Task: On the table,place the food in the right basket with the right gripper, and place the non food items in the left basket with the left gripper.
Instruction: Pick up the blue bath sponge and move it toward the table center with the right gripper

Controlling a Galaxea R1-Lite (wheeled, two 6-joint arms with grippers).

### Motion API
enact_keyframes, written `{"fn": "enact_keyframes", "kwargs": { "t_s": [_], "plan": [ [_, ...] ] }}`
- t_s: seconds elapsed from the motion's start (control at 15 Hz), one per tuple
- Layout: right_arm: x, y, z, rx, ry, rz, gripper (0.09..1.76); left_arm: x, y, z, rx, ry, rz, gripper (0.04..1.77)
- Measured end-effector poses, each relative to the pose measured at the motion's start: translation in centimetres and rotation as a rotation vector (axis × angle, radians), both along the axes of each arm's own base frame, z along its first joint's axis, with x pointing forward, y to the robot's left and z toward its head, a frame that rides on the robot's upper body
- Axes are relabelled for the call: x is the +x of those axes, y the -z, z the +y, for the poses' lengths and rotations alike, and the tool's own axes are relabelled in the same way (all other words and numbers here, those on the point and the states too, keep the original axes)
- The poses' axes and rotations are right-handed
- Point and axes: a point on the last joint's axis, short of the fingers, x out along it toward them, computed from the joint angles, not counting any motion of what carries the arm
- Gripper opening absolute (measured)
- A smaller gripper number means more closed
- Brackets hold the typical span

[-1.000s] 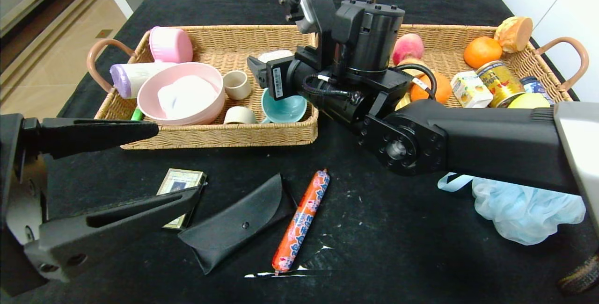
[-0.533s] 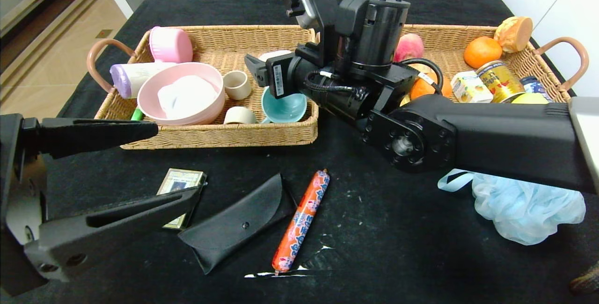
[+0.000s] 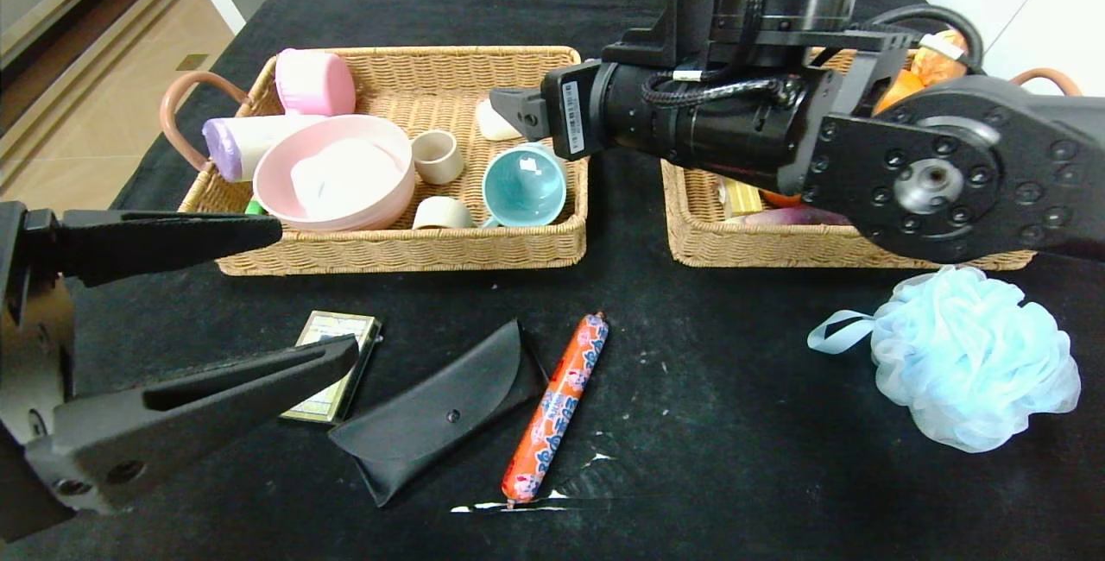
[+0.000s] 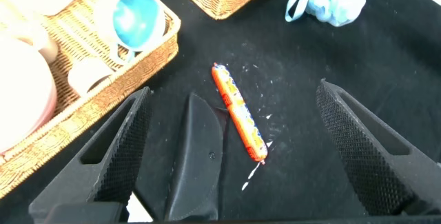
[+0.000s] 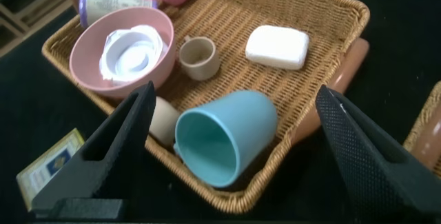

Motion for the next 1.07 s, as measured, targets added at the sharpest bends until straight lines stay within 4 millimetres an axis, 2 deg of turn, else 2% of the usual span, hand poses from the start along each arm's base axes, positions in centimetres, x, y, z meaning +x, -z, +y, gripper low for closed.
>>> {"fn": "enact_keyframes", "kwargs": {
  "t_s": [0.4, 0.6, 1.07],
  "plan": [
    [-3.6, -1.8, -4.7, -0.100, 0.026, 0.056, 1.70, -0.1, -0.1, 0.1, -0.005, -0.004, -0.008, 1.72],
    [-5.5, -2.4, -7.3, -0.144, 0.102, 0.098, 1.70, 0.0, 0.0, 0.1, -0.008, -0.010, -0.005, 1.72],
    [-7.0, -2.9, -14.0, -0.196, 0.348, 0.163, 1.70, 0.3, 0.3, -0.1, 0.007, -0.011, 0.012, 1.72]
  ]
}}
